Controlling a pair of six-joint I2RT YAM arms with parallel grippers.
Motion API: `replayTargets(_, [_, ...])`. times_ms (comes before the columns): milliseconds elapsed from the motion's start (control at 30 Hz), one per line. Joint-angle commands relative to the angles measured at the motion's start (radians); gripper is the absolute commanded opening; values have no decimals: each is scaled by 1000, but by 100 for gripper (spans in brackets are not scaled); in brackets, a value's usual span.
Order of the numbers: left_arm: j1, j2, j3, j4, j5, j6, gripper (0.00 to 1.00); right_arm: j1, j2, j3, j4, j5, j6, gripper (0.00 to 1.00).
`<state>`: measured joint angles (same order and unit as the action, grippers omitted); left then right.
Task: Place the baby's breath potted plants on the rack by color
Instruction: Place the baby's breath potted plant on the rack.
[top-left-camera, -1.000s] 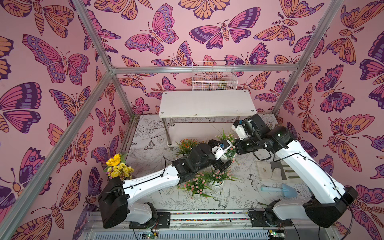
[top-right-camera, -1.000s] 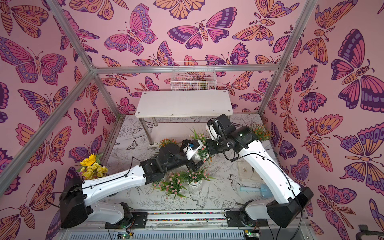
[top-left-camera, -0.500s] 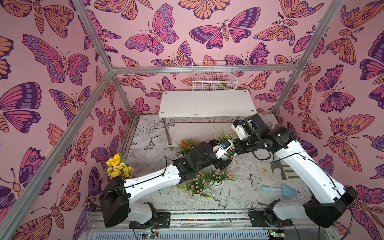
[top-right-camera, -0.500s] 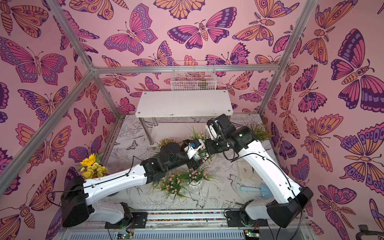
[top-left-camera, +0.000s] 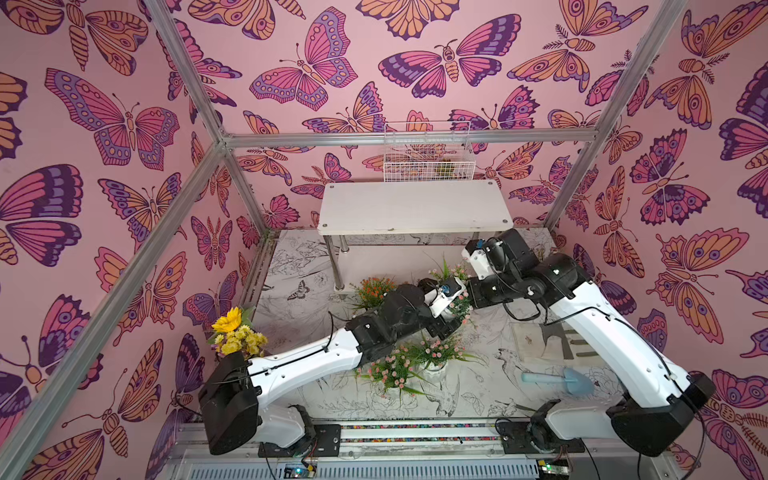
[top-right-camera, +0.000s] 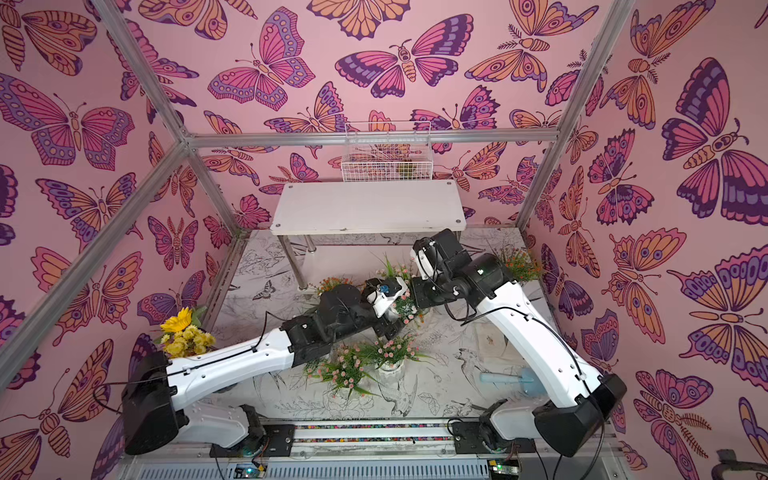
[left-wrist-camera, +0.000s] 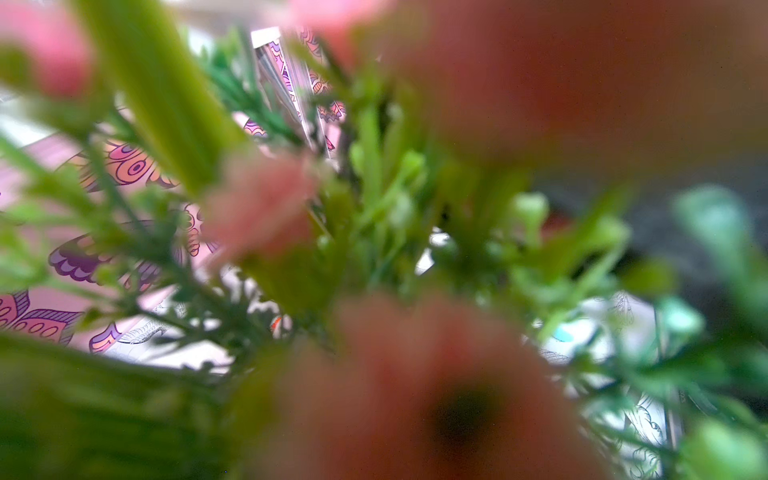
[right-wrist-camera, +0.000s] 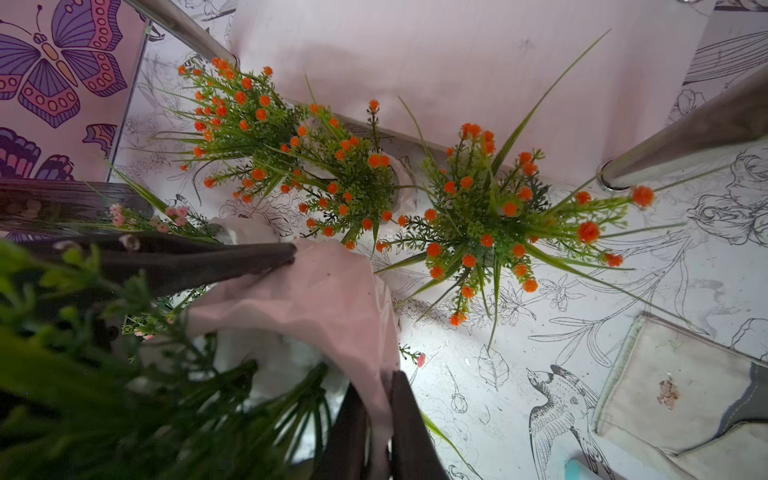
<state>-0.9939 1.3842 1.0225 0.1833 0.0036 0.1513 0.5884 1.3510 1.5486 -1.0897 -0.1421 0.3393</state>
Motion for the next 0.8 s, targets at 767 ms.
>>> replayTargets(767, [113,-139,185,-263,-103,-61,16,-127,-312,-264,105,132,39,35])
